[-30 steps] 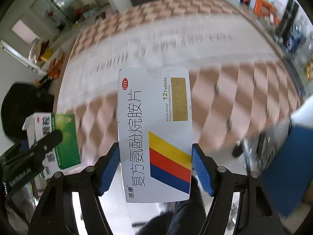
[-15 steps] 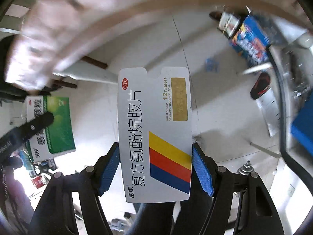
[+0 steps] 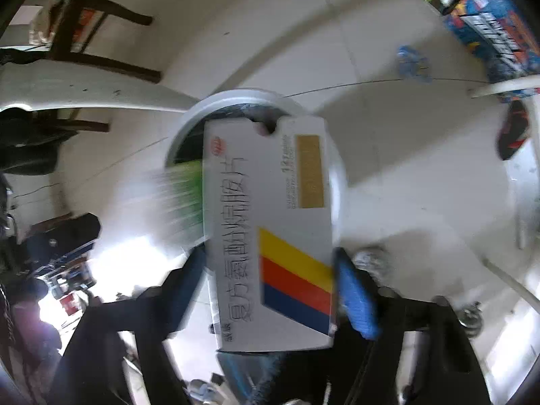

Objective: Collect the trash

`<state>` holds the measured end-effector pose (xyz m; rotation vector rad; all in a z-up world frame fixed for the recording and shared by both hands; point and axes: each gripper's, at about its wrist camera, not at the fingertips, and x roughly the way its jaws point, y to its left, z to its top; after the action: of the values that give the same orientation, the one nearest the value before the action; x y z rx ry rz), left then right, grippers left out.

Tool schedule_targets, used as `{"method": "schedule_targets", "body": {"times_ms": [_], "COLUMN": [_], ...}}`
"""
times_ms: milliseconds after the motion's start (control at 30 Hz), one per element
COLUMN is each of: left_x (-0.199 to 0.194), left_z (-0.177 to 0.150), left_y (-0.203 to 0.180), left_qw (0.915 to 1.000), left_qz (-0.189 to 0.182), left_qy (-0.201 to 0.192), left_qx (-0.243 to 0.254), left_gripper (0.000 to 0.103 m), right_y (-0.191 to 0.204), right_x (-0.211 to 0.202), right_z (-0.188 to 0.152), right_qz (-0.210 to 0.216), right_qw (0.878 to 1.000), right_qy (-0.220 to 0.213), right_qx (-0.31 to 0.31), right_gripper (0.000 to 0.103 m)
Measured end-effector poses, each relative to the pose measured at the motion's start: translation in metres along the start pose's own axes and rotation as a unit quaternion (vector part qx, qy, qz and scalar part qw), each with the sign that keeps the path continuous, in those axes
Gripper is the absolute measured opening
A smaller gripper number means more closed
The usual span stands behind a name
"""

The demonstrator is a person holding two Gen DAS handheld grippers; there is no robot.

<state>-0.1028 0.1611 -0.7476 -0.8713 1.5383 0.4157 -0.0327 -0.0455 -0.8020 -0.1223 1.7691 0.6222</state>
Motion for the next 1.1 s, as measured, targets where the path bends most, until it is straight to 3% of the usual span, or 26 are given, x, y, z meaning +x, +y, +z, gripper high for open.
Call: {"method": "schedule_targets", "body": {"times_ms": [167, 267, 400, 567, 700, 1100], "left_x": [-0.033, -0.059, -0.1, -0.176, -0.229, -0.393], "left_z": [-0.026, -0.044, -0.068, -0.102, -0.127, -0.195], "left_y": [0.004, 0.001, -0.008, -0.036, -0.06, -0.127], "left_qw": [0.9973, 0.9937, 0.9913, 0.9903, 0.9889, 0.9861], "left_qz": [0.053, 0.086, 0.1, 0.096, 0.1, 0.025], "left_qy": [-0.047, -0.067, -0.079, -0.088, -0.089, -0.123], "left_qx": [0.016, 0.025, 0.031, 0.048, 0.063, 0.109], "left_gripper": [0.1, 0.099, 0.099, 0.099, 0.099, 0.099], "right_y": [0.004, 0.012, 0.023, 0.047, 0.066, 0.127], "right_x": [-0.021, -0.055, -0.111, -0.203, -0.28, -0.495], "right_z": [-0.002, -0.012, -0.028, -0.056, -0.081, -0.152], "right_qz": [-0.008, -0.029, -0.071, -0.099, -0.089, -0.032], "right_qw": [1.0, 0.999, 0.996, 0.993, 0.993, 0.991], "right_qy": [-0.013, -0.024, -0.03, -0.038, -0.042, -0.081], "right_qx": [-0.014, -0.022, -0.037, -0.056, -0.07, -0.1], "right_gripper": [0.103, 0.103, 0.103, 0.103, 0.103, 0.103]}}
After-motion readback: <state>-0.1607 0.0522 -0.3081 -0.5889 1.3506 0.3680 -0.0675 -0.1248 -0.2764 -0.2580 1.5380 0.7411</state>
